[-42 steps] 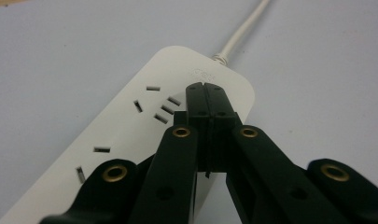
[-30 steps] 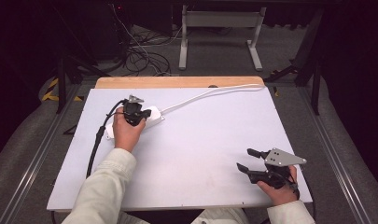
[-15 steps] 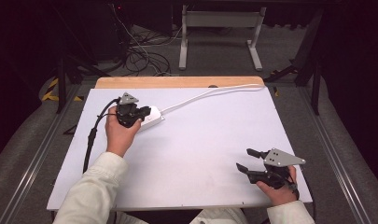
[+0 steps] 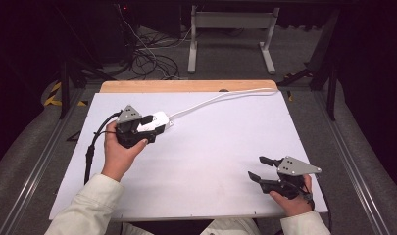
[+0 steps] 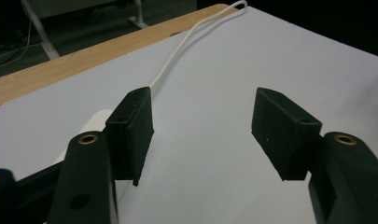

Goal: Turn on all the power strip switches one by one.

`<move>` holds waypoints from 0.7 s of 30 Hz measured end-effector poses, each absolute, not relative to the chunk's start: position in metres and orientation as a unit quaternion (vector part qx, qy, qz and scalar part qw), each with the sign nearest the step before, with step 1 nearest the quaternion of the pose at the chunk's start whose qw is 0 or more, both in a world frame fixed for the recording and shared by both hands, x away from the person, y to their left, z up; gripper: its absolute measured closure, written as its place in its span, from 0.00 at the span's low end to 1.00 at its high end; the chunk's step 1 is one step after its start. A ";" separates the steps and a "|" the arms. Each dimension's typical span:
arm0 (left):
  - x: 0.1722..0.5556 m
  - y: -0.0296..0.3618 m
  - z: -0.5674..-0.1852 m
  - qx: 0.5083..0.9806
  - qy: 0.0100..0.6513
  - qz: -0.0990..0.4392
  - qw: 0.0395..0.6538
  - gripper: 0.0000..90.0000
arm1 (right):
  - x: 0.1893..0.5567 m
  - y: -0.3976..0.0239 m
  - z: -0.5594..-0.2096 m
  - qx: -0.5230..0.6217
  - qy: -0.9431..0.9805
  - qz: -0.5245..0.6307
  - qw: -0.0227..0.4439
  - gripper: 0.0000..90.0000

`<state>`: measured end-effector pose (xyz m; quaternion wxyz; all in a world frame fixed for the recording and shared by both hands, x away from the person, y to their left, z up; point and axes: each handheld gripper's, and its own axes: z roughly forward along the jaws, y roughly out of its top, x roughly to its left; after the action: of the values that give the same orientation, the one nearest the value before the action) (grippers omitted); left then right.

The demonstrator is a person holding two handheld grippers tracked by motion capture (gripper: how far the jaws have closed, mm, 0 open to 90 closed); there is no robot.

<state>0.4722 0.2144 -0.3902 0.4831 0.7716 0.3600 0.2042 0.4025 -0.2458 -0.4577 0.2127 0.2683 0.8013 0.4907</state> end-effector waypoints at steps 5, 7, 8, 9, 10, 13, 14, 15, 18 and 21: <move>0.455 0.218 -0.391 0.764 0.333 0.215 0.509 0.33 | 0.402 -0.245 -0.458 0.267 0.803 0.489 0.212 0.37; 0.448 0.221 -0.392 0.762 0.328 0.206 0.519 0.31 | 0.402 -0.245 -0.458 0.266 0.803 0.490 0.213 0.37; 0.445 0.222 -0.393 0.761 0.324 0.208 0.522 0.31 | 0.402 -0.245 -0.458 0.267 0.803 0.489 0.213 0.37; 0.441 0.222 -0.394 0.757 0.325 0.202 0.530 0.30 | 0.402 -0.245 -0.458 0.267 0.803 0.489 0.212 0.37; 0.438 0.224 -0.395 0.757 0.318 0.206 0.533 0.29 | 0.402 -0.245 -0.458 0.267 0.803 0.489 0.213 0.37; 0.429 0.227 -0.400 0.757 0.307 0.211 0.536 0.28 | 0.402 -0.245 -0.458 0.266 0.803 0.489 0.213 0.37; 0.426 0.227 -0.403 0.759 0.303 0.209 0.537 0.27 | 0.402 -0.245 -0.458 0.266 0.803 0.489 0.213 0.37; 0.424 0.227 -0.406 0.762 0.300 0.209 0.535 0.27 | 0.402 -0.245 -0.458 0.265 0.803 0.489 0.213 0.37; 0.417 0.229 -0.414 0.769 0.294 0.204 0.529 0.27 | 0.401 -0.244 -0.458 0.265 0.803 0.491 0.212 0.37; 0.411 0.235 -0.424 0.768 0.285 0.200 0.538 0.27 | 0.401 -0.244 -0.458 0.264 0.802 0.492 0.212 0.36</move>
<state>0.4109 0.2350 -0.4239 0.5378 0.7678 0.2849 0.2001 0.4008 -0.2445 -0.4577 0.2116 0.2640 0.8024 0.4916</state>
